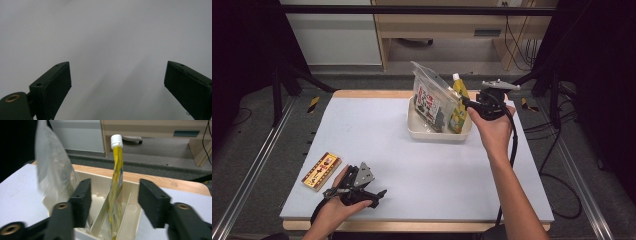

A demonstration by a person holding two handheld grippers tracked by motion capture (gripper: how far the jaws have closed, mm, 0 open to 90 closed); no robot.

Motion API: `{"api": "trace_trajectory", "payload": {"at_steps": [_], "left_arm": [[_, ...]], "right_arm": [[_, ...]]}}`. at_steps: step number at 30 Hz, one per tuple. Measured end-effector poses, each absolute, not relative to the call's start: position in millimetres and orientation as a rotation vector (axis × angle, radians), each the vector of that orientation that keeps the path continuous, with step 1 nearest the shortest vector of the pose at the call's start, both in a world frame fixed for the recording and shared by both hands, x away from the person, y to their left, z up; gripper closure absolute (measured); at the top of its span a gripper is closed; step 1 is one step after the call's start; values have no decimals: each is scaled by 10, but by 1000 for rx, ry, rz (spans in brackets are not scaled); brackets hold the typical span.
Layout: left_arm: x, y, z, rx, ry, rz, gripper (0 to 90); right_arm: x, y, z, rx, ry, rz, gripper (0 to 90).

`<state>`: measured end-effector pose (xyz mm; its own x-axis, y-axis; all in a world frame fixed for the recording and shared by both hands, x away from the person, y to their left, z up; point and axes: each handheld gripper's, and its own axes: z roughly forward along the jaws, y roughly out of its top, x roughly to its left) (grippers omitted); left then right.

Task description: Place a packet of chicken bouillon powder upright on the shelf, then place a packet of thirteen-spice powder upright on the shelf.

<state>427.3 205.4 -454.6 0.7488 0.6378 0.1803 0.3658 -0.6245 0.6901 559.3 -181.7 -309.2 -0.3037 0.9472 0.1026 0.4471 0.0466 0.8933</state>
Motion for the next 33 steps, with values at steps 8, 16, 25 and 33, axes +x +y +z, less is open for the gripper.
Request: {"api": "trace_trajectory", "payload": {"at_steps": [8, 16, 25, 33], "left_arm": [[4295, 2112, -4527, 2284, 770, 566, 58], [4308, 2196, -4460, 2282, 782, 596, 57], [4396, 2370, -4246, 2301, 849, 701, 64], [4633, 2724, -4036, 2353, 1057, 662, 69]], "right_arm": [[5217, -1847, -3277, 1320, 1812, 1200, 246], [4948, -1819, -3741, 1325, 1833, 1173, 174], [4822, -1746, -4185, 1297, 1988, 1065, 158], [4718, -1743, -4306, 1197, 2068, 999, 238]]}}
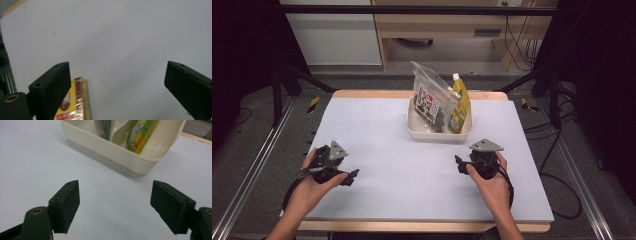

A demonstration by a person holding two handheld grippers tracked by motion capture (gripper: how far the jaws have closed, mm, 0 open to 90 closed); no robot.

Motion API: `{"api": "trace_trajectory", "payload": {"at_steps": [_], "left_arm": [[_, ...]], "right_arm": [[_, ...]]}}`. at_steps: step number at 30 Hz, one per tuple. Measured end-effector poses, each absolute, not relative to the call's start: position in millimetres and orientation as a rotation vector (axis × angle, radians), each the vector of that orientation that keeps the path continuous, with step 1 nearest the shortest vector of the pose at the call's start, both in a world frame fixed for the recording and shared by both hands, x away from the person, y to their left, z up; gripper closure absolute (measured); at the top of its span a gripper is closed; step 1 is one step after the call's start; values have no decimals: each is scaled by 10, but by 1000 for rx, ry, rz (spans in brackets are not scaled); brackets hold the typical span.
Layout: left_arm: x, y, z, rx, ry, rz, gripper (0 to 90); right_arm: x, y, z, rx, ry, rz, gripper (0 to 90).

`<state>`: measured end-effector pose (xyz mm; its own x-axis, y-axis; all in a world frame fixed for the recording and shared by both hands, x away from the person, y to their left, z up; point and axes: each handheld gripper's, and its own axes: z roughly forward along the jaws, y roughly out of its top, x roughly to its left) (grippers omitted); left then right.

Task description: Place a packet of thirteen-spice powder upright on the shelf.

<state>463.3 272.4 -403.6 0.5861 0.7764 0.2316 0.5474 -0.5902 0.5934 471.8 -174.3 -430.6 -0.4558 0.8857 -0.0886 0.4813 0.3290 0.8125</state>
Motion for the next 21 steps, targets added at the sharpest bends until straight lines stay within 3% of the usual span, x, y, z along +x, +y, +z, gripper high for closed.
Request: {"api": "trace_trajectory", "payload": {"at_steps": [10, 21], "left_arm": [[4843, 3087, -4009, 2451, 1268, 456, 80], [4983, 3401, -4177, 2494, 1473, 345, 118]], "right_arm": [[4684, -1681, -4425, 1041, 2075, 963, 265], [4694, -1674, -4458, 1081, 2108, 946, 220]]}}
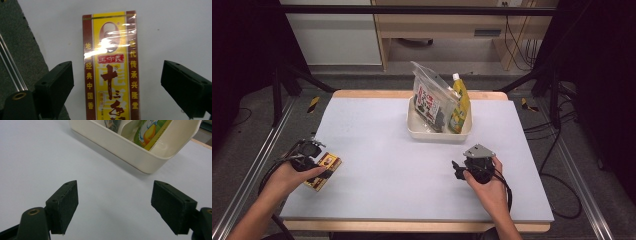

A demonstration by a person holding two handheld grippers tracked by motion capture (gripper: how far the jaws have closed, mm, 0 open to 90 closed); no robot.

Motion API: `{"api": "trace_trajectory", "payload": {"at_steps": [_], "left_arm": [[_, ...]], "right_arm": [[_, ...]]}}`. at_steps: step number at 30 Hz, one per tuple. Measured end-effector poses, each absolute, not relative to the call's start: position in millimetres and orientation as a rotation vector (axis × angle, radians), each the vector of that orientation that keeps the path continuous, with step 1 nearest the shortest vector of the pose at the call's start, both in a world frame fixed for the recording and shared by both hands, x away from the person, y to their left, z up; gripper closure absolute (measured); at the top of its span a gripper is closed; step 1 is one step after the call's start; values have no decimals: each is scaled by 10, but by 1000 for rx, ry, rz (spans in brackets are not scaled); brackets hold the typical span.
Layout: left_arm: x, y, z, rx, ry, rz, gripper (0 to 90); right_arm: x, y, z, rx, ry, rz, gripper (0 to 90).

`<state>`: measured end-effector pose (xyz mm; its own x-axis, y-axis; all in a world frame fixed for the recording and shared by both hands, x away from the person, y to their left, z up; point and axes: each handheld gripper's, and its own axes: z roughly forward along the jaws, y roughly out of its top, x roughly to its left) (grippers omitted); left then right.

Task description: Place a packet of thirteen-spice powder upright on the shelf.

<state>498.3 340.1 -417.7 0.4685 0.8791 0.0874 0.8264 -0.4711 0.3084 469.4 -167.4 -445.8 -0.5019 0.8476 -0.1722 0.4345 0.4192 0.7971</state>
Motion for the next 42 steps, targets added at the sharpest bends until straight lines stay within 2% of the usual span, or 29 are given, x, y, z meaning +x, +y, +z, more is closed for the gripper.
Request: {"api": "trace_trajectory", "payload": {"at_steps": [4, 17, 21, 30, 34, 42], "left_arm": [[4996, 3454, -4230, 2518, 1487, 283, 150], [5042, 3485, -4339, 2586, 1516, 234, 226], [5040, 3459, -4347, 2604, 1505, 217, 284], [5065, 3456, -4374, 2623, 1499, 191, 303], [5060, 3438, -4366, 2640, 1471, 199, 317], [5016, 3255, -4182, 2644, 1301, 323, 322]], "right_arm": [[4699, -1670, -4465, 1089, 2109, 944, 214], [4699, -1651, -4484, 1096, 2124, 932, 206], [4700, -1651, -4486, 1098, 2125, 930, 205], [4697, -1642, -4488, 1097, 2129, 930, 202], [4700, -1647, -4488, 1099, 2124, 933, 200], [4700, -1633, -4479, 1109, 2125, 951, 195]]}}
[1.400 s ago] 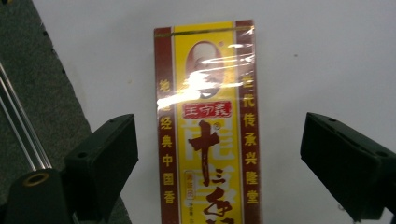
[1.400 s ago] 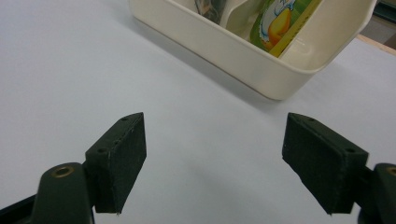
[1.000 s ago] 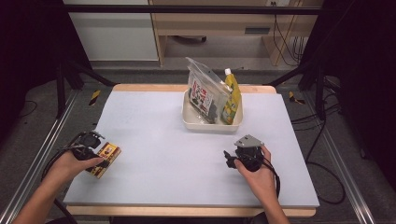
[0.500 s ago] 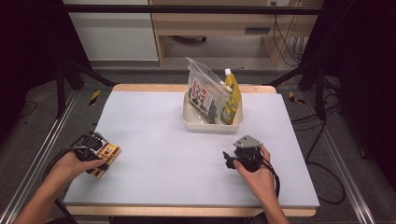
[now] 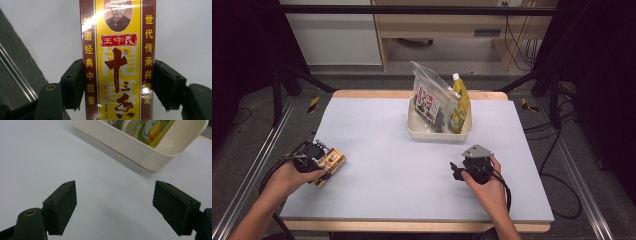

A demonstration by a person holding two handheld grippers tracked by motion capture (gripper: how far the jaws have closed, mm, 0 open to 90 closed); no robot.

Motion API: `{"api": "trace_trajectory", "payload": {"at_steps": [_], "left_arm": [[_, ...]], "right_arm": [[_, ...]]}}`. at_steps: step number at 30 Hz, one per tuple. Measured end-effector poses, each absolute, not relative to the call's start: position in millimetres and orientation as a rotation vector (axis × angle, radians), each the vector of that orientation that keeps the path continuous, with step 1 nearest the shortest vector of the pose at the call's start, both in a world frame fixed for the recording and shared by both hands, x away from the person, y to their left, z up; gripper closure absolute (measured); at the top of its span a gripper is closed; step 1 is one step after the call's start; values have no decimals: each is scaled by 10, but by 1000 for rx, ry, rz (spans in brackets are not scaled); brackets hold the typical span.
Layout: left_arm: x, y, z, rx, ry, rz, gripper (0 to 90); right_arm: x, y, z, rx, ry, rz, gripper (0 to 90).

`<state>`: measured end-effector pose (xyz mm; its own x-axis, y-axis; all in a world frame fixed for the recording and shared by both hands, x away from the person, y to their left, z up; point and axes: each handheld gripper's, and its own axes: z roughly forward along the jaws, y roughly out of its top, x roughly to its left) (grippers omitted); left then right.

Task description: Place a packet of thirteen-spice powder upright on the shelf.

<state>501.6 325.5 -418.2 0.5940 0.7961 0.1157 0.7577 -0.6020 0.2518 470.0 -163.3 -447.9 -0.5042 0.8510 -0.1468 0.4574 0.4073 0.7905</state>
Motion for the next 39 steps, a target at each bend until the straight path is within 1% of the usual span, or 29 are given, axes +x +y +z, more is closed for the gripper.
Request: {"api": "trace_trajectory", "payload": {"at_steps": [5, 11, 14, 18, 24, 32, 39], "left_arm": [[4987, 2903, -4006, 2666, 1097, 426, 322], [5015, 2502, -3907, 2641, 923, 485, 322], [5027, 2269, -3879, 2645, 824, 499, 322], [5024, 2011, -3857, 2652, 718, 521, 322], [5000, 1668, -3882, 2651, 573, 559, 322], [4987, 1447, -3926, 2624, 489, 565, 322], [4946, 1303, -3912, 2567, 438, 587, 321]], "right_arm": [[4705, -1586, -4479, 1115, 2141, 973, 181], [4699, -1460, -4414, 1111, 2173, 1045, 144], [4710, -1378, -4349, 1102, 2191, 1094, 152], [4762, -1279, -4264, 1107, 2223, 1155, 215], [4883, -1162, -4133, 1159, 2290, 1295, 340], [5007, -1064, -3976, 1187, 2351, 1391, 386], [5093, -1013, -3902, 1213, 2387, 1423, 390]]}}
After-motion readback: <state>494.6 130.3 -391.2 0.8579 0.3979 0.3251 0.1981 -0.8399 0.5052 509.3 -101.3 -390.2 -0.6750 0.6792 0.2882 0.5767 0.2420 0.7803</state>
